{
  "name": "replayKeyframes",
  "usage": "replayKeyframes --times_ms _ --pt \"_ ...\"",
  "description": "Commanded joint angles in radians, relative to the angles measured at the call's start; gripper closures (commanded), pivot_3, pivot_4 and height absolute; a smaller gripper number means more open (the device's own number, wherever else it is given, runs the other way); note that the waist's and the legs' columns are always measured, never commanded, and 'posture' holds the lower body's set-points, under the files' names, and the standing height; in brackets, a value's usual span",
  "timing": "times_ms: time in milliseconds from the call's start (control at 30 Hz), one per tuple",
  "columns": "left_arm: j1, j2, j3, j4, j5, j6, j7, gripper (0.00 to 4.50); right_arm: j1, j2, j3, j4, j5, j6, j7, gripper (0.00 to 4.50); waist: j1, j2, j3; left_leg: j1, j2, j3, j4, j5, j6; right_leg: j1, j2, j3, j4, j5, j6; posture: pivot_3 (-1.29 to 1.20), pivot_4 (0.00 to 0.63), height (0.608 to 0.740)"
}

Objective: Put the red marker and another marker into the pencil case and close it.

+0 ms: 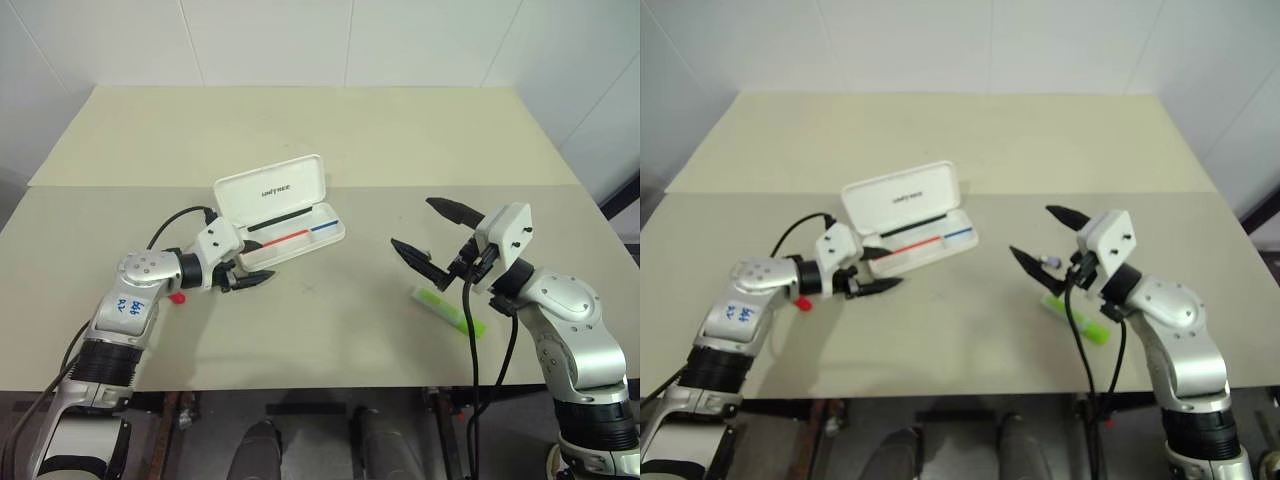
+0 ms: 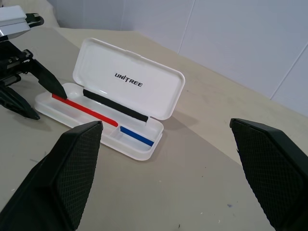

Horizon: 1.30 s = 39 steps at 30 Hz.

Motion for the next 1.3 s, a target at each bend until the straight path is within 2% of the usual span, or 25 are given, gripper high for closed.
replayKeyframes --times_ms 33,500,600,833,867,1300 --pt "-0.029 -0.015 -0.014 0.027 0.026 -0.027 0.012 1.43 -0.005 -0.009 -0.018 -0.045 0.007 -0.007 -0.008 0.0 0.0 0.0 0.0 0.0 0.0 0.0 0.0 0.0 0.0 0.0 0.0 0.0 0.0 0.0 0.0 0.0 0.15 0.74" --pt "-0.047 -0.055 -0.085 0.082 0.099 -0.03 0.011 1.43 -0.015 -0.018 -0.014 -0.053 0.015 0.006 0.001 0.0 0.001 0.0 0.0 0.001 0.0 0.0 0.0 0.0 0.0 0.0 0.0 0.0 0.001 0.001 0.001 0.0 0.15 0.74" --pt "-0.051 -0.053 -0.088 0.079 0.107 -0.012 0.017 2.07 -0.02 -0.017 -0.013 -0.053 0.014 0.006 0.002 0.0 0.001 0.0 0.0 0.001 0.0 0.0 0.0 0.0 0.0 0.0 0.0 0.0 0.001 0.001 0.001 0.0 0.15 0.74" --pt "-0.062 -0.038 -0.093 0.056 0.108 0.02 -0.004 4.34 -0.019 -0.034 -0.018 -0.05 0.024 0.007 0.026 0.0 0.0 0.0 0.0 0.001 0.0 0.0 0.0 0.0 0.0 0.0 0.0 0.0 0.001 0.001 0.001 0.0 0.15 0.74" --pt "-0.065 -0.038 -0.093 0.048 0.106 0.026 -0.008 4.49 -0.02 -0.041 -0.018 -0.048 0.028 0.009 0.036 0.0 0.0 0.0 0.0 0.001 0.0 0.0 0.0 0.0 0.0 0.0 0.0 0.0 0.001 0.001 0.001 0.0 0.15 0.74" --pt "-0.035 -0.017 -0.105 -0.088 0.061 0.024 -0.119 4.49 0.001 -0.128 0.001 -0.062 0.102 0.057 0.198 0.0 0.001 0.0 0.0 0.0 0.0 0.0 0.0 0.0 0.0 0.0 0.0 0.0 0.0 0.001 0.002 0.0 0.15 0.74"
